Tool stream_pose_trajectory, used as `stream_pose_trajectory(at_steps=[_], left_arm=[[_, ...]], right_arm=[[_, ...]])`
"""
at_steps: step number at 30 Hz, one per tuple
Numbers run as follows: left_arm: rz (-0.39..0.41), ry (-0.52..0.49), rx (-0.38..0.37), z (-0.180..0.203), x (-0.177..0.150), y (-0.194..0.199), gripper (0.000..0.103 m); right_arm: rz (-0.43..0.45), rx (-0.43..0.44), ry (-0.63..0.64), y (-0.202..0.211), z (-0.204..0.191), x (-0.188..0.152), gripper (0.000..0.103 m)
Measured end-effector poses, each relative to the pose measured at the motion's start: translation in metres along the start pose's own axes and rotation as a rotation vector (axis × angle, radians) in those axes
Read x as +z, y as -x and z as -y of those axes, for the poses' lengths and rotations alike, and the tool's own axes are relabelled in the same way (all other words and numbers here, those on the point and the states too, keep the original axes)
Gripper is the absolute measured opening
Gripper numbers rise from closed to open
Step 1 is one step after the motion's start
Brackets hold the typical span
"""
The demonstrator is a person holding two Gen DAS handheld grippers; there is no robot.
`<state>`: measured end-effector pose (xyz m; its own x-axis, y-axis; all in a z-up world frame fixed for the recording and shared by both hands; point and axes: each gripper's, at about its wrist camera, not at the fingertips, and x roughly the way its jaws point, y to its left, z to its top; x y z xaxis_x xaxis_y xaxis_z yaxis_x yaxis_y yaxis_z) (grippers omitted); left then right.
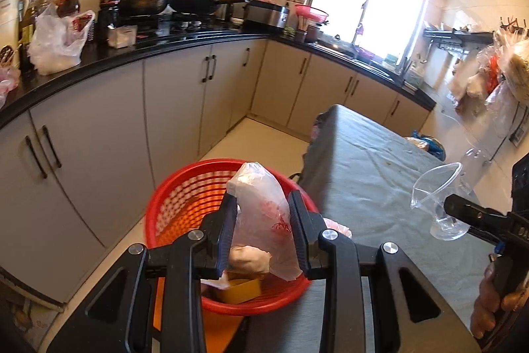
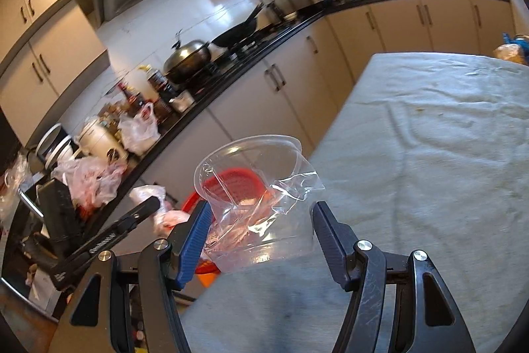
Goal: Collect trash
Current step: 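Carry the plastic bag and cup over the red wastebasket and open both grippers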
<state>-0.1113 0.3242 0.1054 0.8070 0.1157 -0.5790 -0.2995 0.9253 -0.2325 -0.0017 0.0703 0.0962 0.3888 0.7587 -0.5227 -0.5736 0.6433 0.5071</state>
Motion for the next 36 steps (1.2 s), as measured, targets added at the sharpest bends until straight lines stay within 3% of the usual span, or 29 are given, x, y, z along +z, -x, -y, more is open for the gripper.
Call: stream_pose_trajectory(at_steps=[5,12,36], left_arm=[[-0.007,-0.019,0.056,-0.013,-0.011,-0.009,0.031],[-0.032,-0.031,0.079,-0.024,-0.022,-0.025,0.031],[-0.049,-0.083,0.100,-0.031,-0.033,-0.040,0.031]], right_arm=[[-0.052,0.029,0.019,-0.032,-0.025,-0.005,0.068],[-0.111,0.039,0.028,-0.080,-0.049,-0.010,0.068],[-0.193,-0.028,-0.009,-0.145,-0.045,-0.007,0.069]])
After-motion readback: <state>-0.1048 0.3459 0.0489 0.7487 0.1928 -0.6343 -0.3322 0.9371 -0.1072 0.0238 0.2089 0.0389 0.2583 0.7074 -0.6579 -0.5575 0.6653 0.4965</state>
